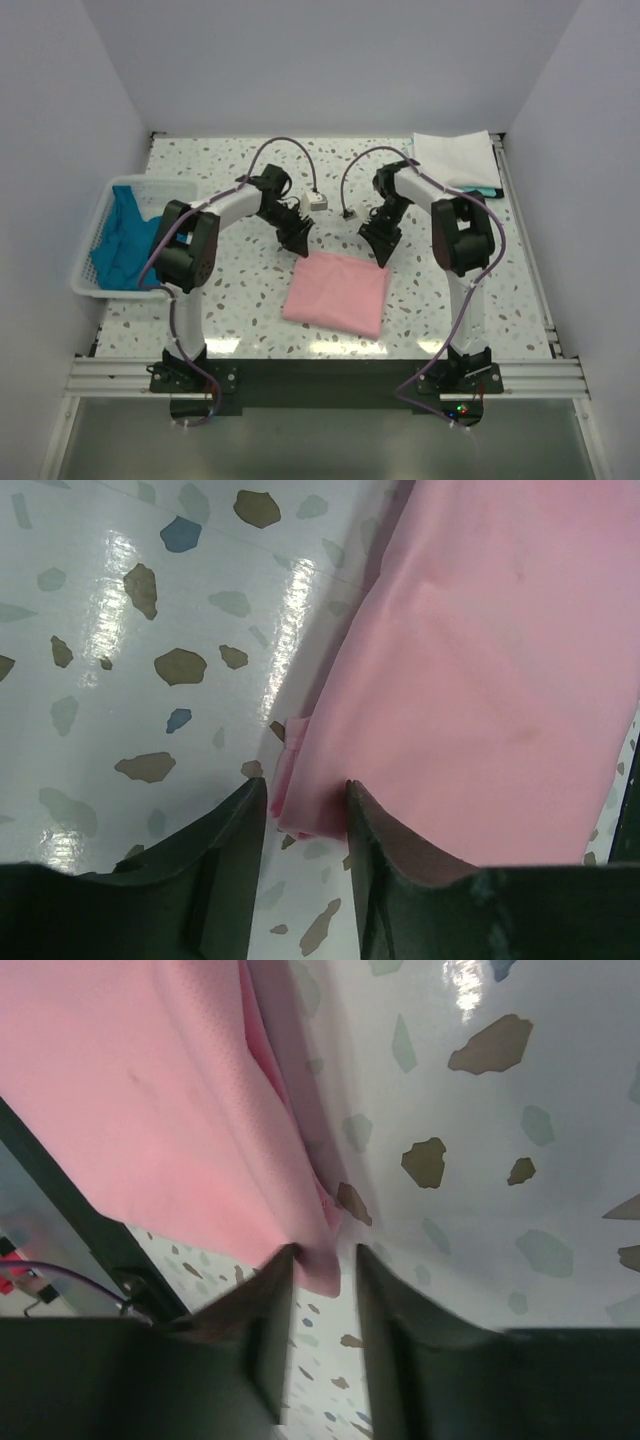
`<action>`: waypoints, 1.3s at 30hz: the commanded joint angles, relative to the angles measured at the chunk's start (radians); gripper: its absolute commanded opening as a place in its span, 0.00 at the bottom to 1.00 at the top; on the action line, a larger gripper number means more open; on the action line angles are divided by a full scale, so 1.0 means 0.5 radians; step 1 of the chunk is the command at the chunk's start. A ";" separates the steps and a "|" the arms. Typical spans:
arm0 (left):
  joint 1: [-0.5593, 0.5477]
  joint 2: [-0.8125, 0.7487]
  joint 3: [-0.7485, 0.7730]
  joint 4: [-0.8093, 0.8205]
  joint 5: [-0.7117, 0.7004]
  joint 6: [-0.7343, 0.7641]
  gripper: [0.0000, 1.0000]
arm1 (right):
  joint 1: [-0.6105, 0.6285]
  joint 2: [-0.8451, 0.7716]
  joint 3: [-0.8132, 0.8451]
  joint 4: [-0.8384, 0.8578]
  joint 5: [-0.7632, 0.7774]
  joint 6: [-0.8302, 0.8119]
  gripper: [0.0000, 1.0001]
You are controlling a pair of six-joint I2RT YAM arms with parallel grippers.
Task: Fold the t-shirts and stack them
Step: Fold the tshirt
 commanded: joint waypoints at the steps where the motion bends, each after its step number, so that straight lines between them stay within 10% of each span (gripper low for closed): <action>1: -0.002 -0.015 0.030 -0.008 0.073 0.037 0.40 | 0.016 -0.108 -0.015 -0.495 0.038 -0.069 0.25; 8: -0.005 -0.156 -0.010 0.071 0.168 0.028 0.00 | 0.016 -0.261 0.031 -0.486 0.115 -0.072 0.01; 20: -0.005 0.052 -0.010 0.204 -0.049 -0.126 0.00 | 0.013 -0.072 -0.092 -0.234 0.354 -0.005 0.00; 39: 0.203 0.237 0.186 0.397 -0.590 -0.488 0.00 | 0.031 0.441 0.715 0.180 0.575 0.194 0.02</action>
